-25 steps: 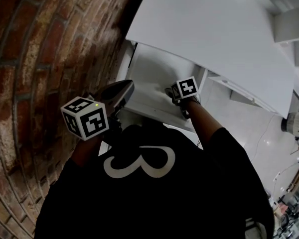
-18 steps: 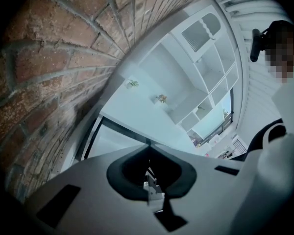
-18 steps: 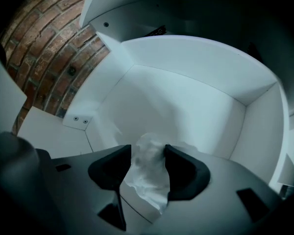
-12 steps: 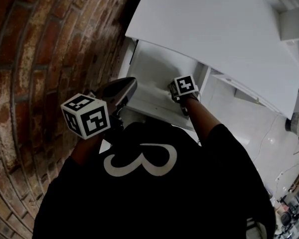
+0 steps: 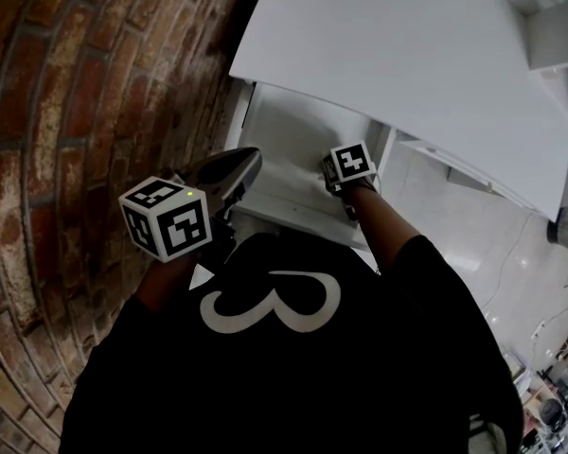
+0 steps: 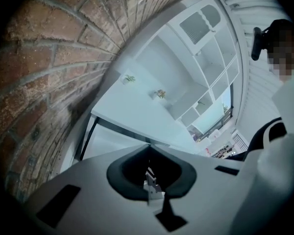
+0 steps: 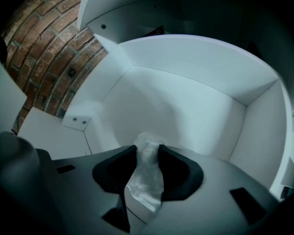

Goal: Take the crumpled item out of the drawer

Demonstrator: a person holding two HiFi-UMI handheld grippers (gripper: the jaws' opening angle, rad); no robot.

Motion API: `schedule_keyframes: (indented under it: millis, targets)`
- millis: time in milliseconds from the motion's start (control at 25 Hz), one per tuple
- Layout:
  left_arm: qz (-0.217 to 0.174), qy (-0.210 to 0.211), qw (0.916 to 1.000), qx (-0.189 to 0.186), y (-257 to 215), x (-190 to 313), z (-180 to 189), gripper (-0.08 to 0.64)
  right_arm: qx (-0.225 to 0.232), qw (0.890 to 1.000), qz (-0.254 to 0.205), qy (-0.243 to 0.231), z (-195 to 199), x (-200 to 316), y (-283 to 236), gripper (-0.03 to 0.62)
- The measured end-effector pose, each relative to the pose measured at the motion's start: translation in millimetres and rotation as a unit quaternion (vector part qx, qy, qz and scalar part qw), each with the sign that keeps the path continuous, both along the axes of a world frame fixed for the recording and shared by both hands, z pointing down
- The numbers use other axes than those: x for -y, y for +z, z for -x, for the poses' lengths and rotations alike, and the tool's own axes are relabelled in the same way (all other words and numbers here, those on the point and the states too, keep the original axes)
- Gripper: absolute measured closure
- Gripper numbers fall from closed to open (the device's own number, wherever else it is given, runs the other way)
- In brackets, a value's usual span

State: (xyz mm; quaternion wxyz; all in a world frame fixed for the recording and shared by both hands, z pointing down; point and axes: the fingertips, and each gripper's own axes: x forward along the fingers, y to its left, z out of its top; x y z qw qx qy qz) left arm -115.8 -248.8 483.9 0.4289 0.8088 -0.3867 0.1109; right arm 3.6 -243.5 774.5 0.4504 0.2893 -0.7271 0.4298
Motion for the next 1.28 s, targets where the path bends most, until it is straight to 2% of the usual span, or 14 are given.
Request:
schedule_keyframes:
  millis: [360, 640, 800, 1040, 1280]
  targets:
    - [-0.010, 0.003, 0.9999, 0.004, -5.7, 2.3, -4.1, 0.557, 0.038, 0.999, -0.010, 0.013, 1.8, 8.2, -25.7, 0.460]
    - [-0.026, 0.007, 0.9996, 0.006, -21.8, 0.0, -7.3, 0.557, 0.099, 0.994, -0.035, 0.023, 1.9, 13.7, -77.3, 0.462]
    - [-0.034, 0.014, 0.9993, 0.004, -29.8, 0.1, -12.5, 0.557, 0.163, 0.985, -0.038, 0.038, 6.8, 8.3, -120.8, 0.462]
    - [-0.046, 0.022, 0.9987, -0.001, -39.7, 0.3, -21.8, 0.557, 0.204, 0.973, -0.105, 0.017, 2.3, 11.0, -179.0, 0.462]
    - [-0.053, 0.033, 0.9980, -0.010, -49.7, -4.5, -28.3, 0.557, 0.256, 0.955, -0.150, 0.011, 1.2, 5.2, -240.7, 0.462]
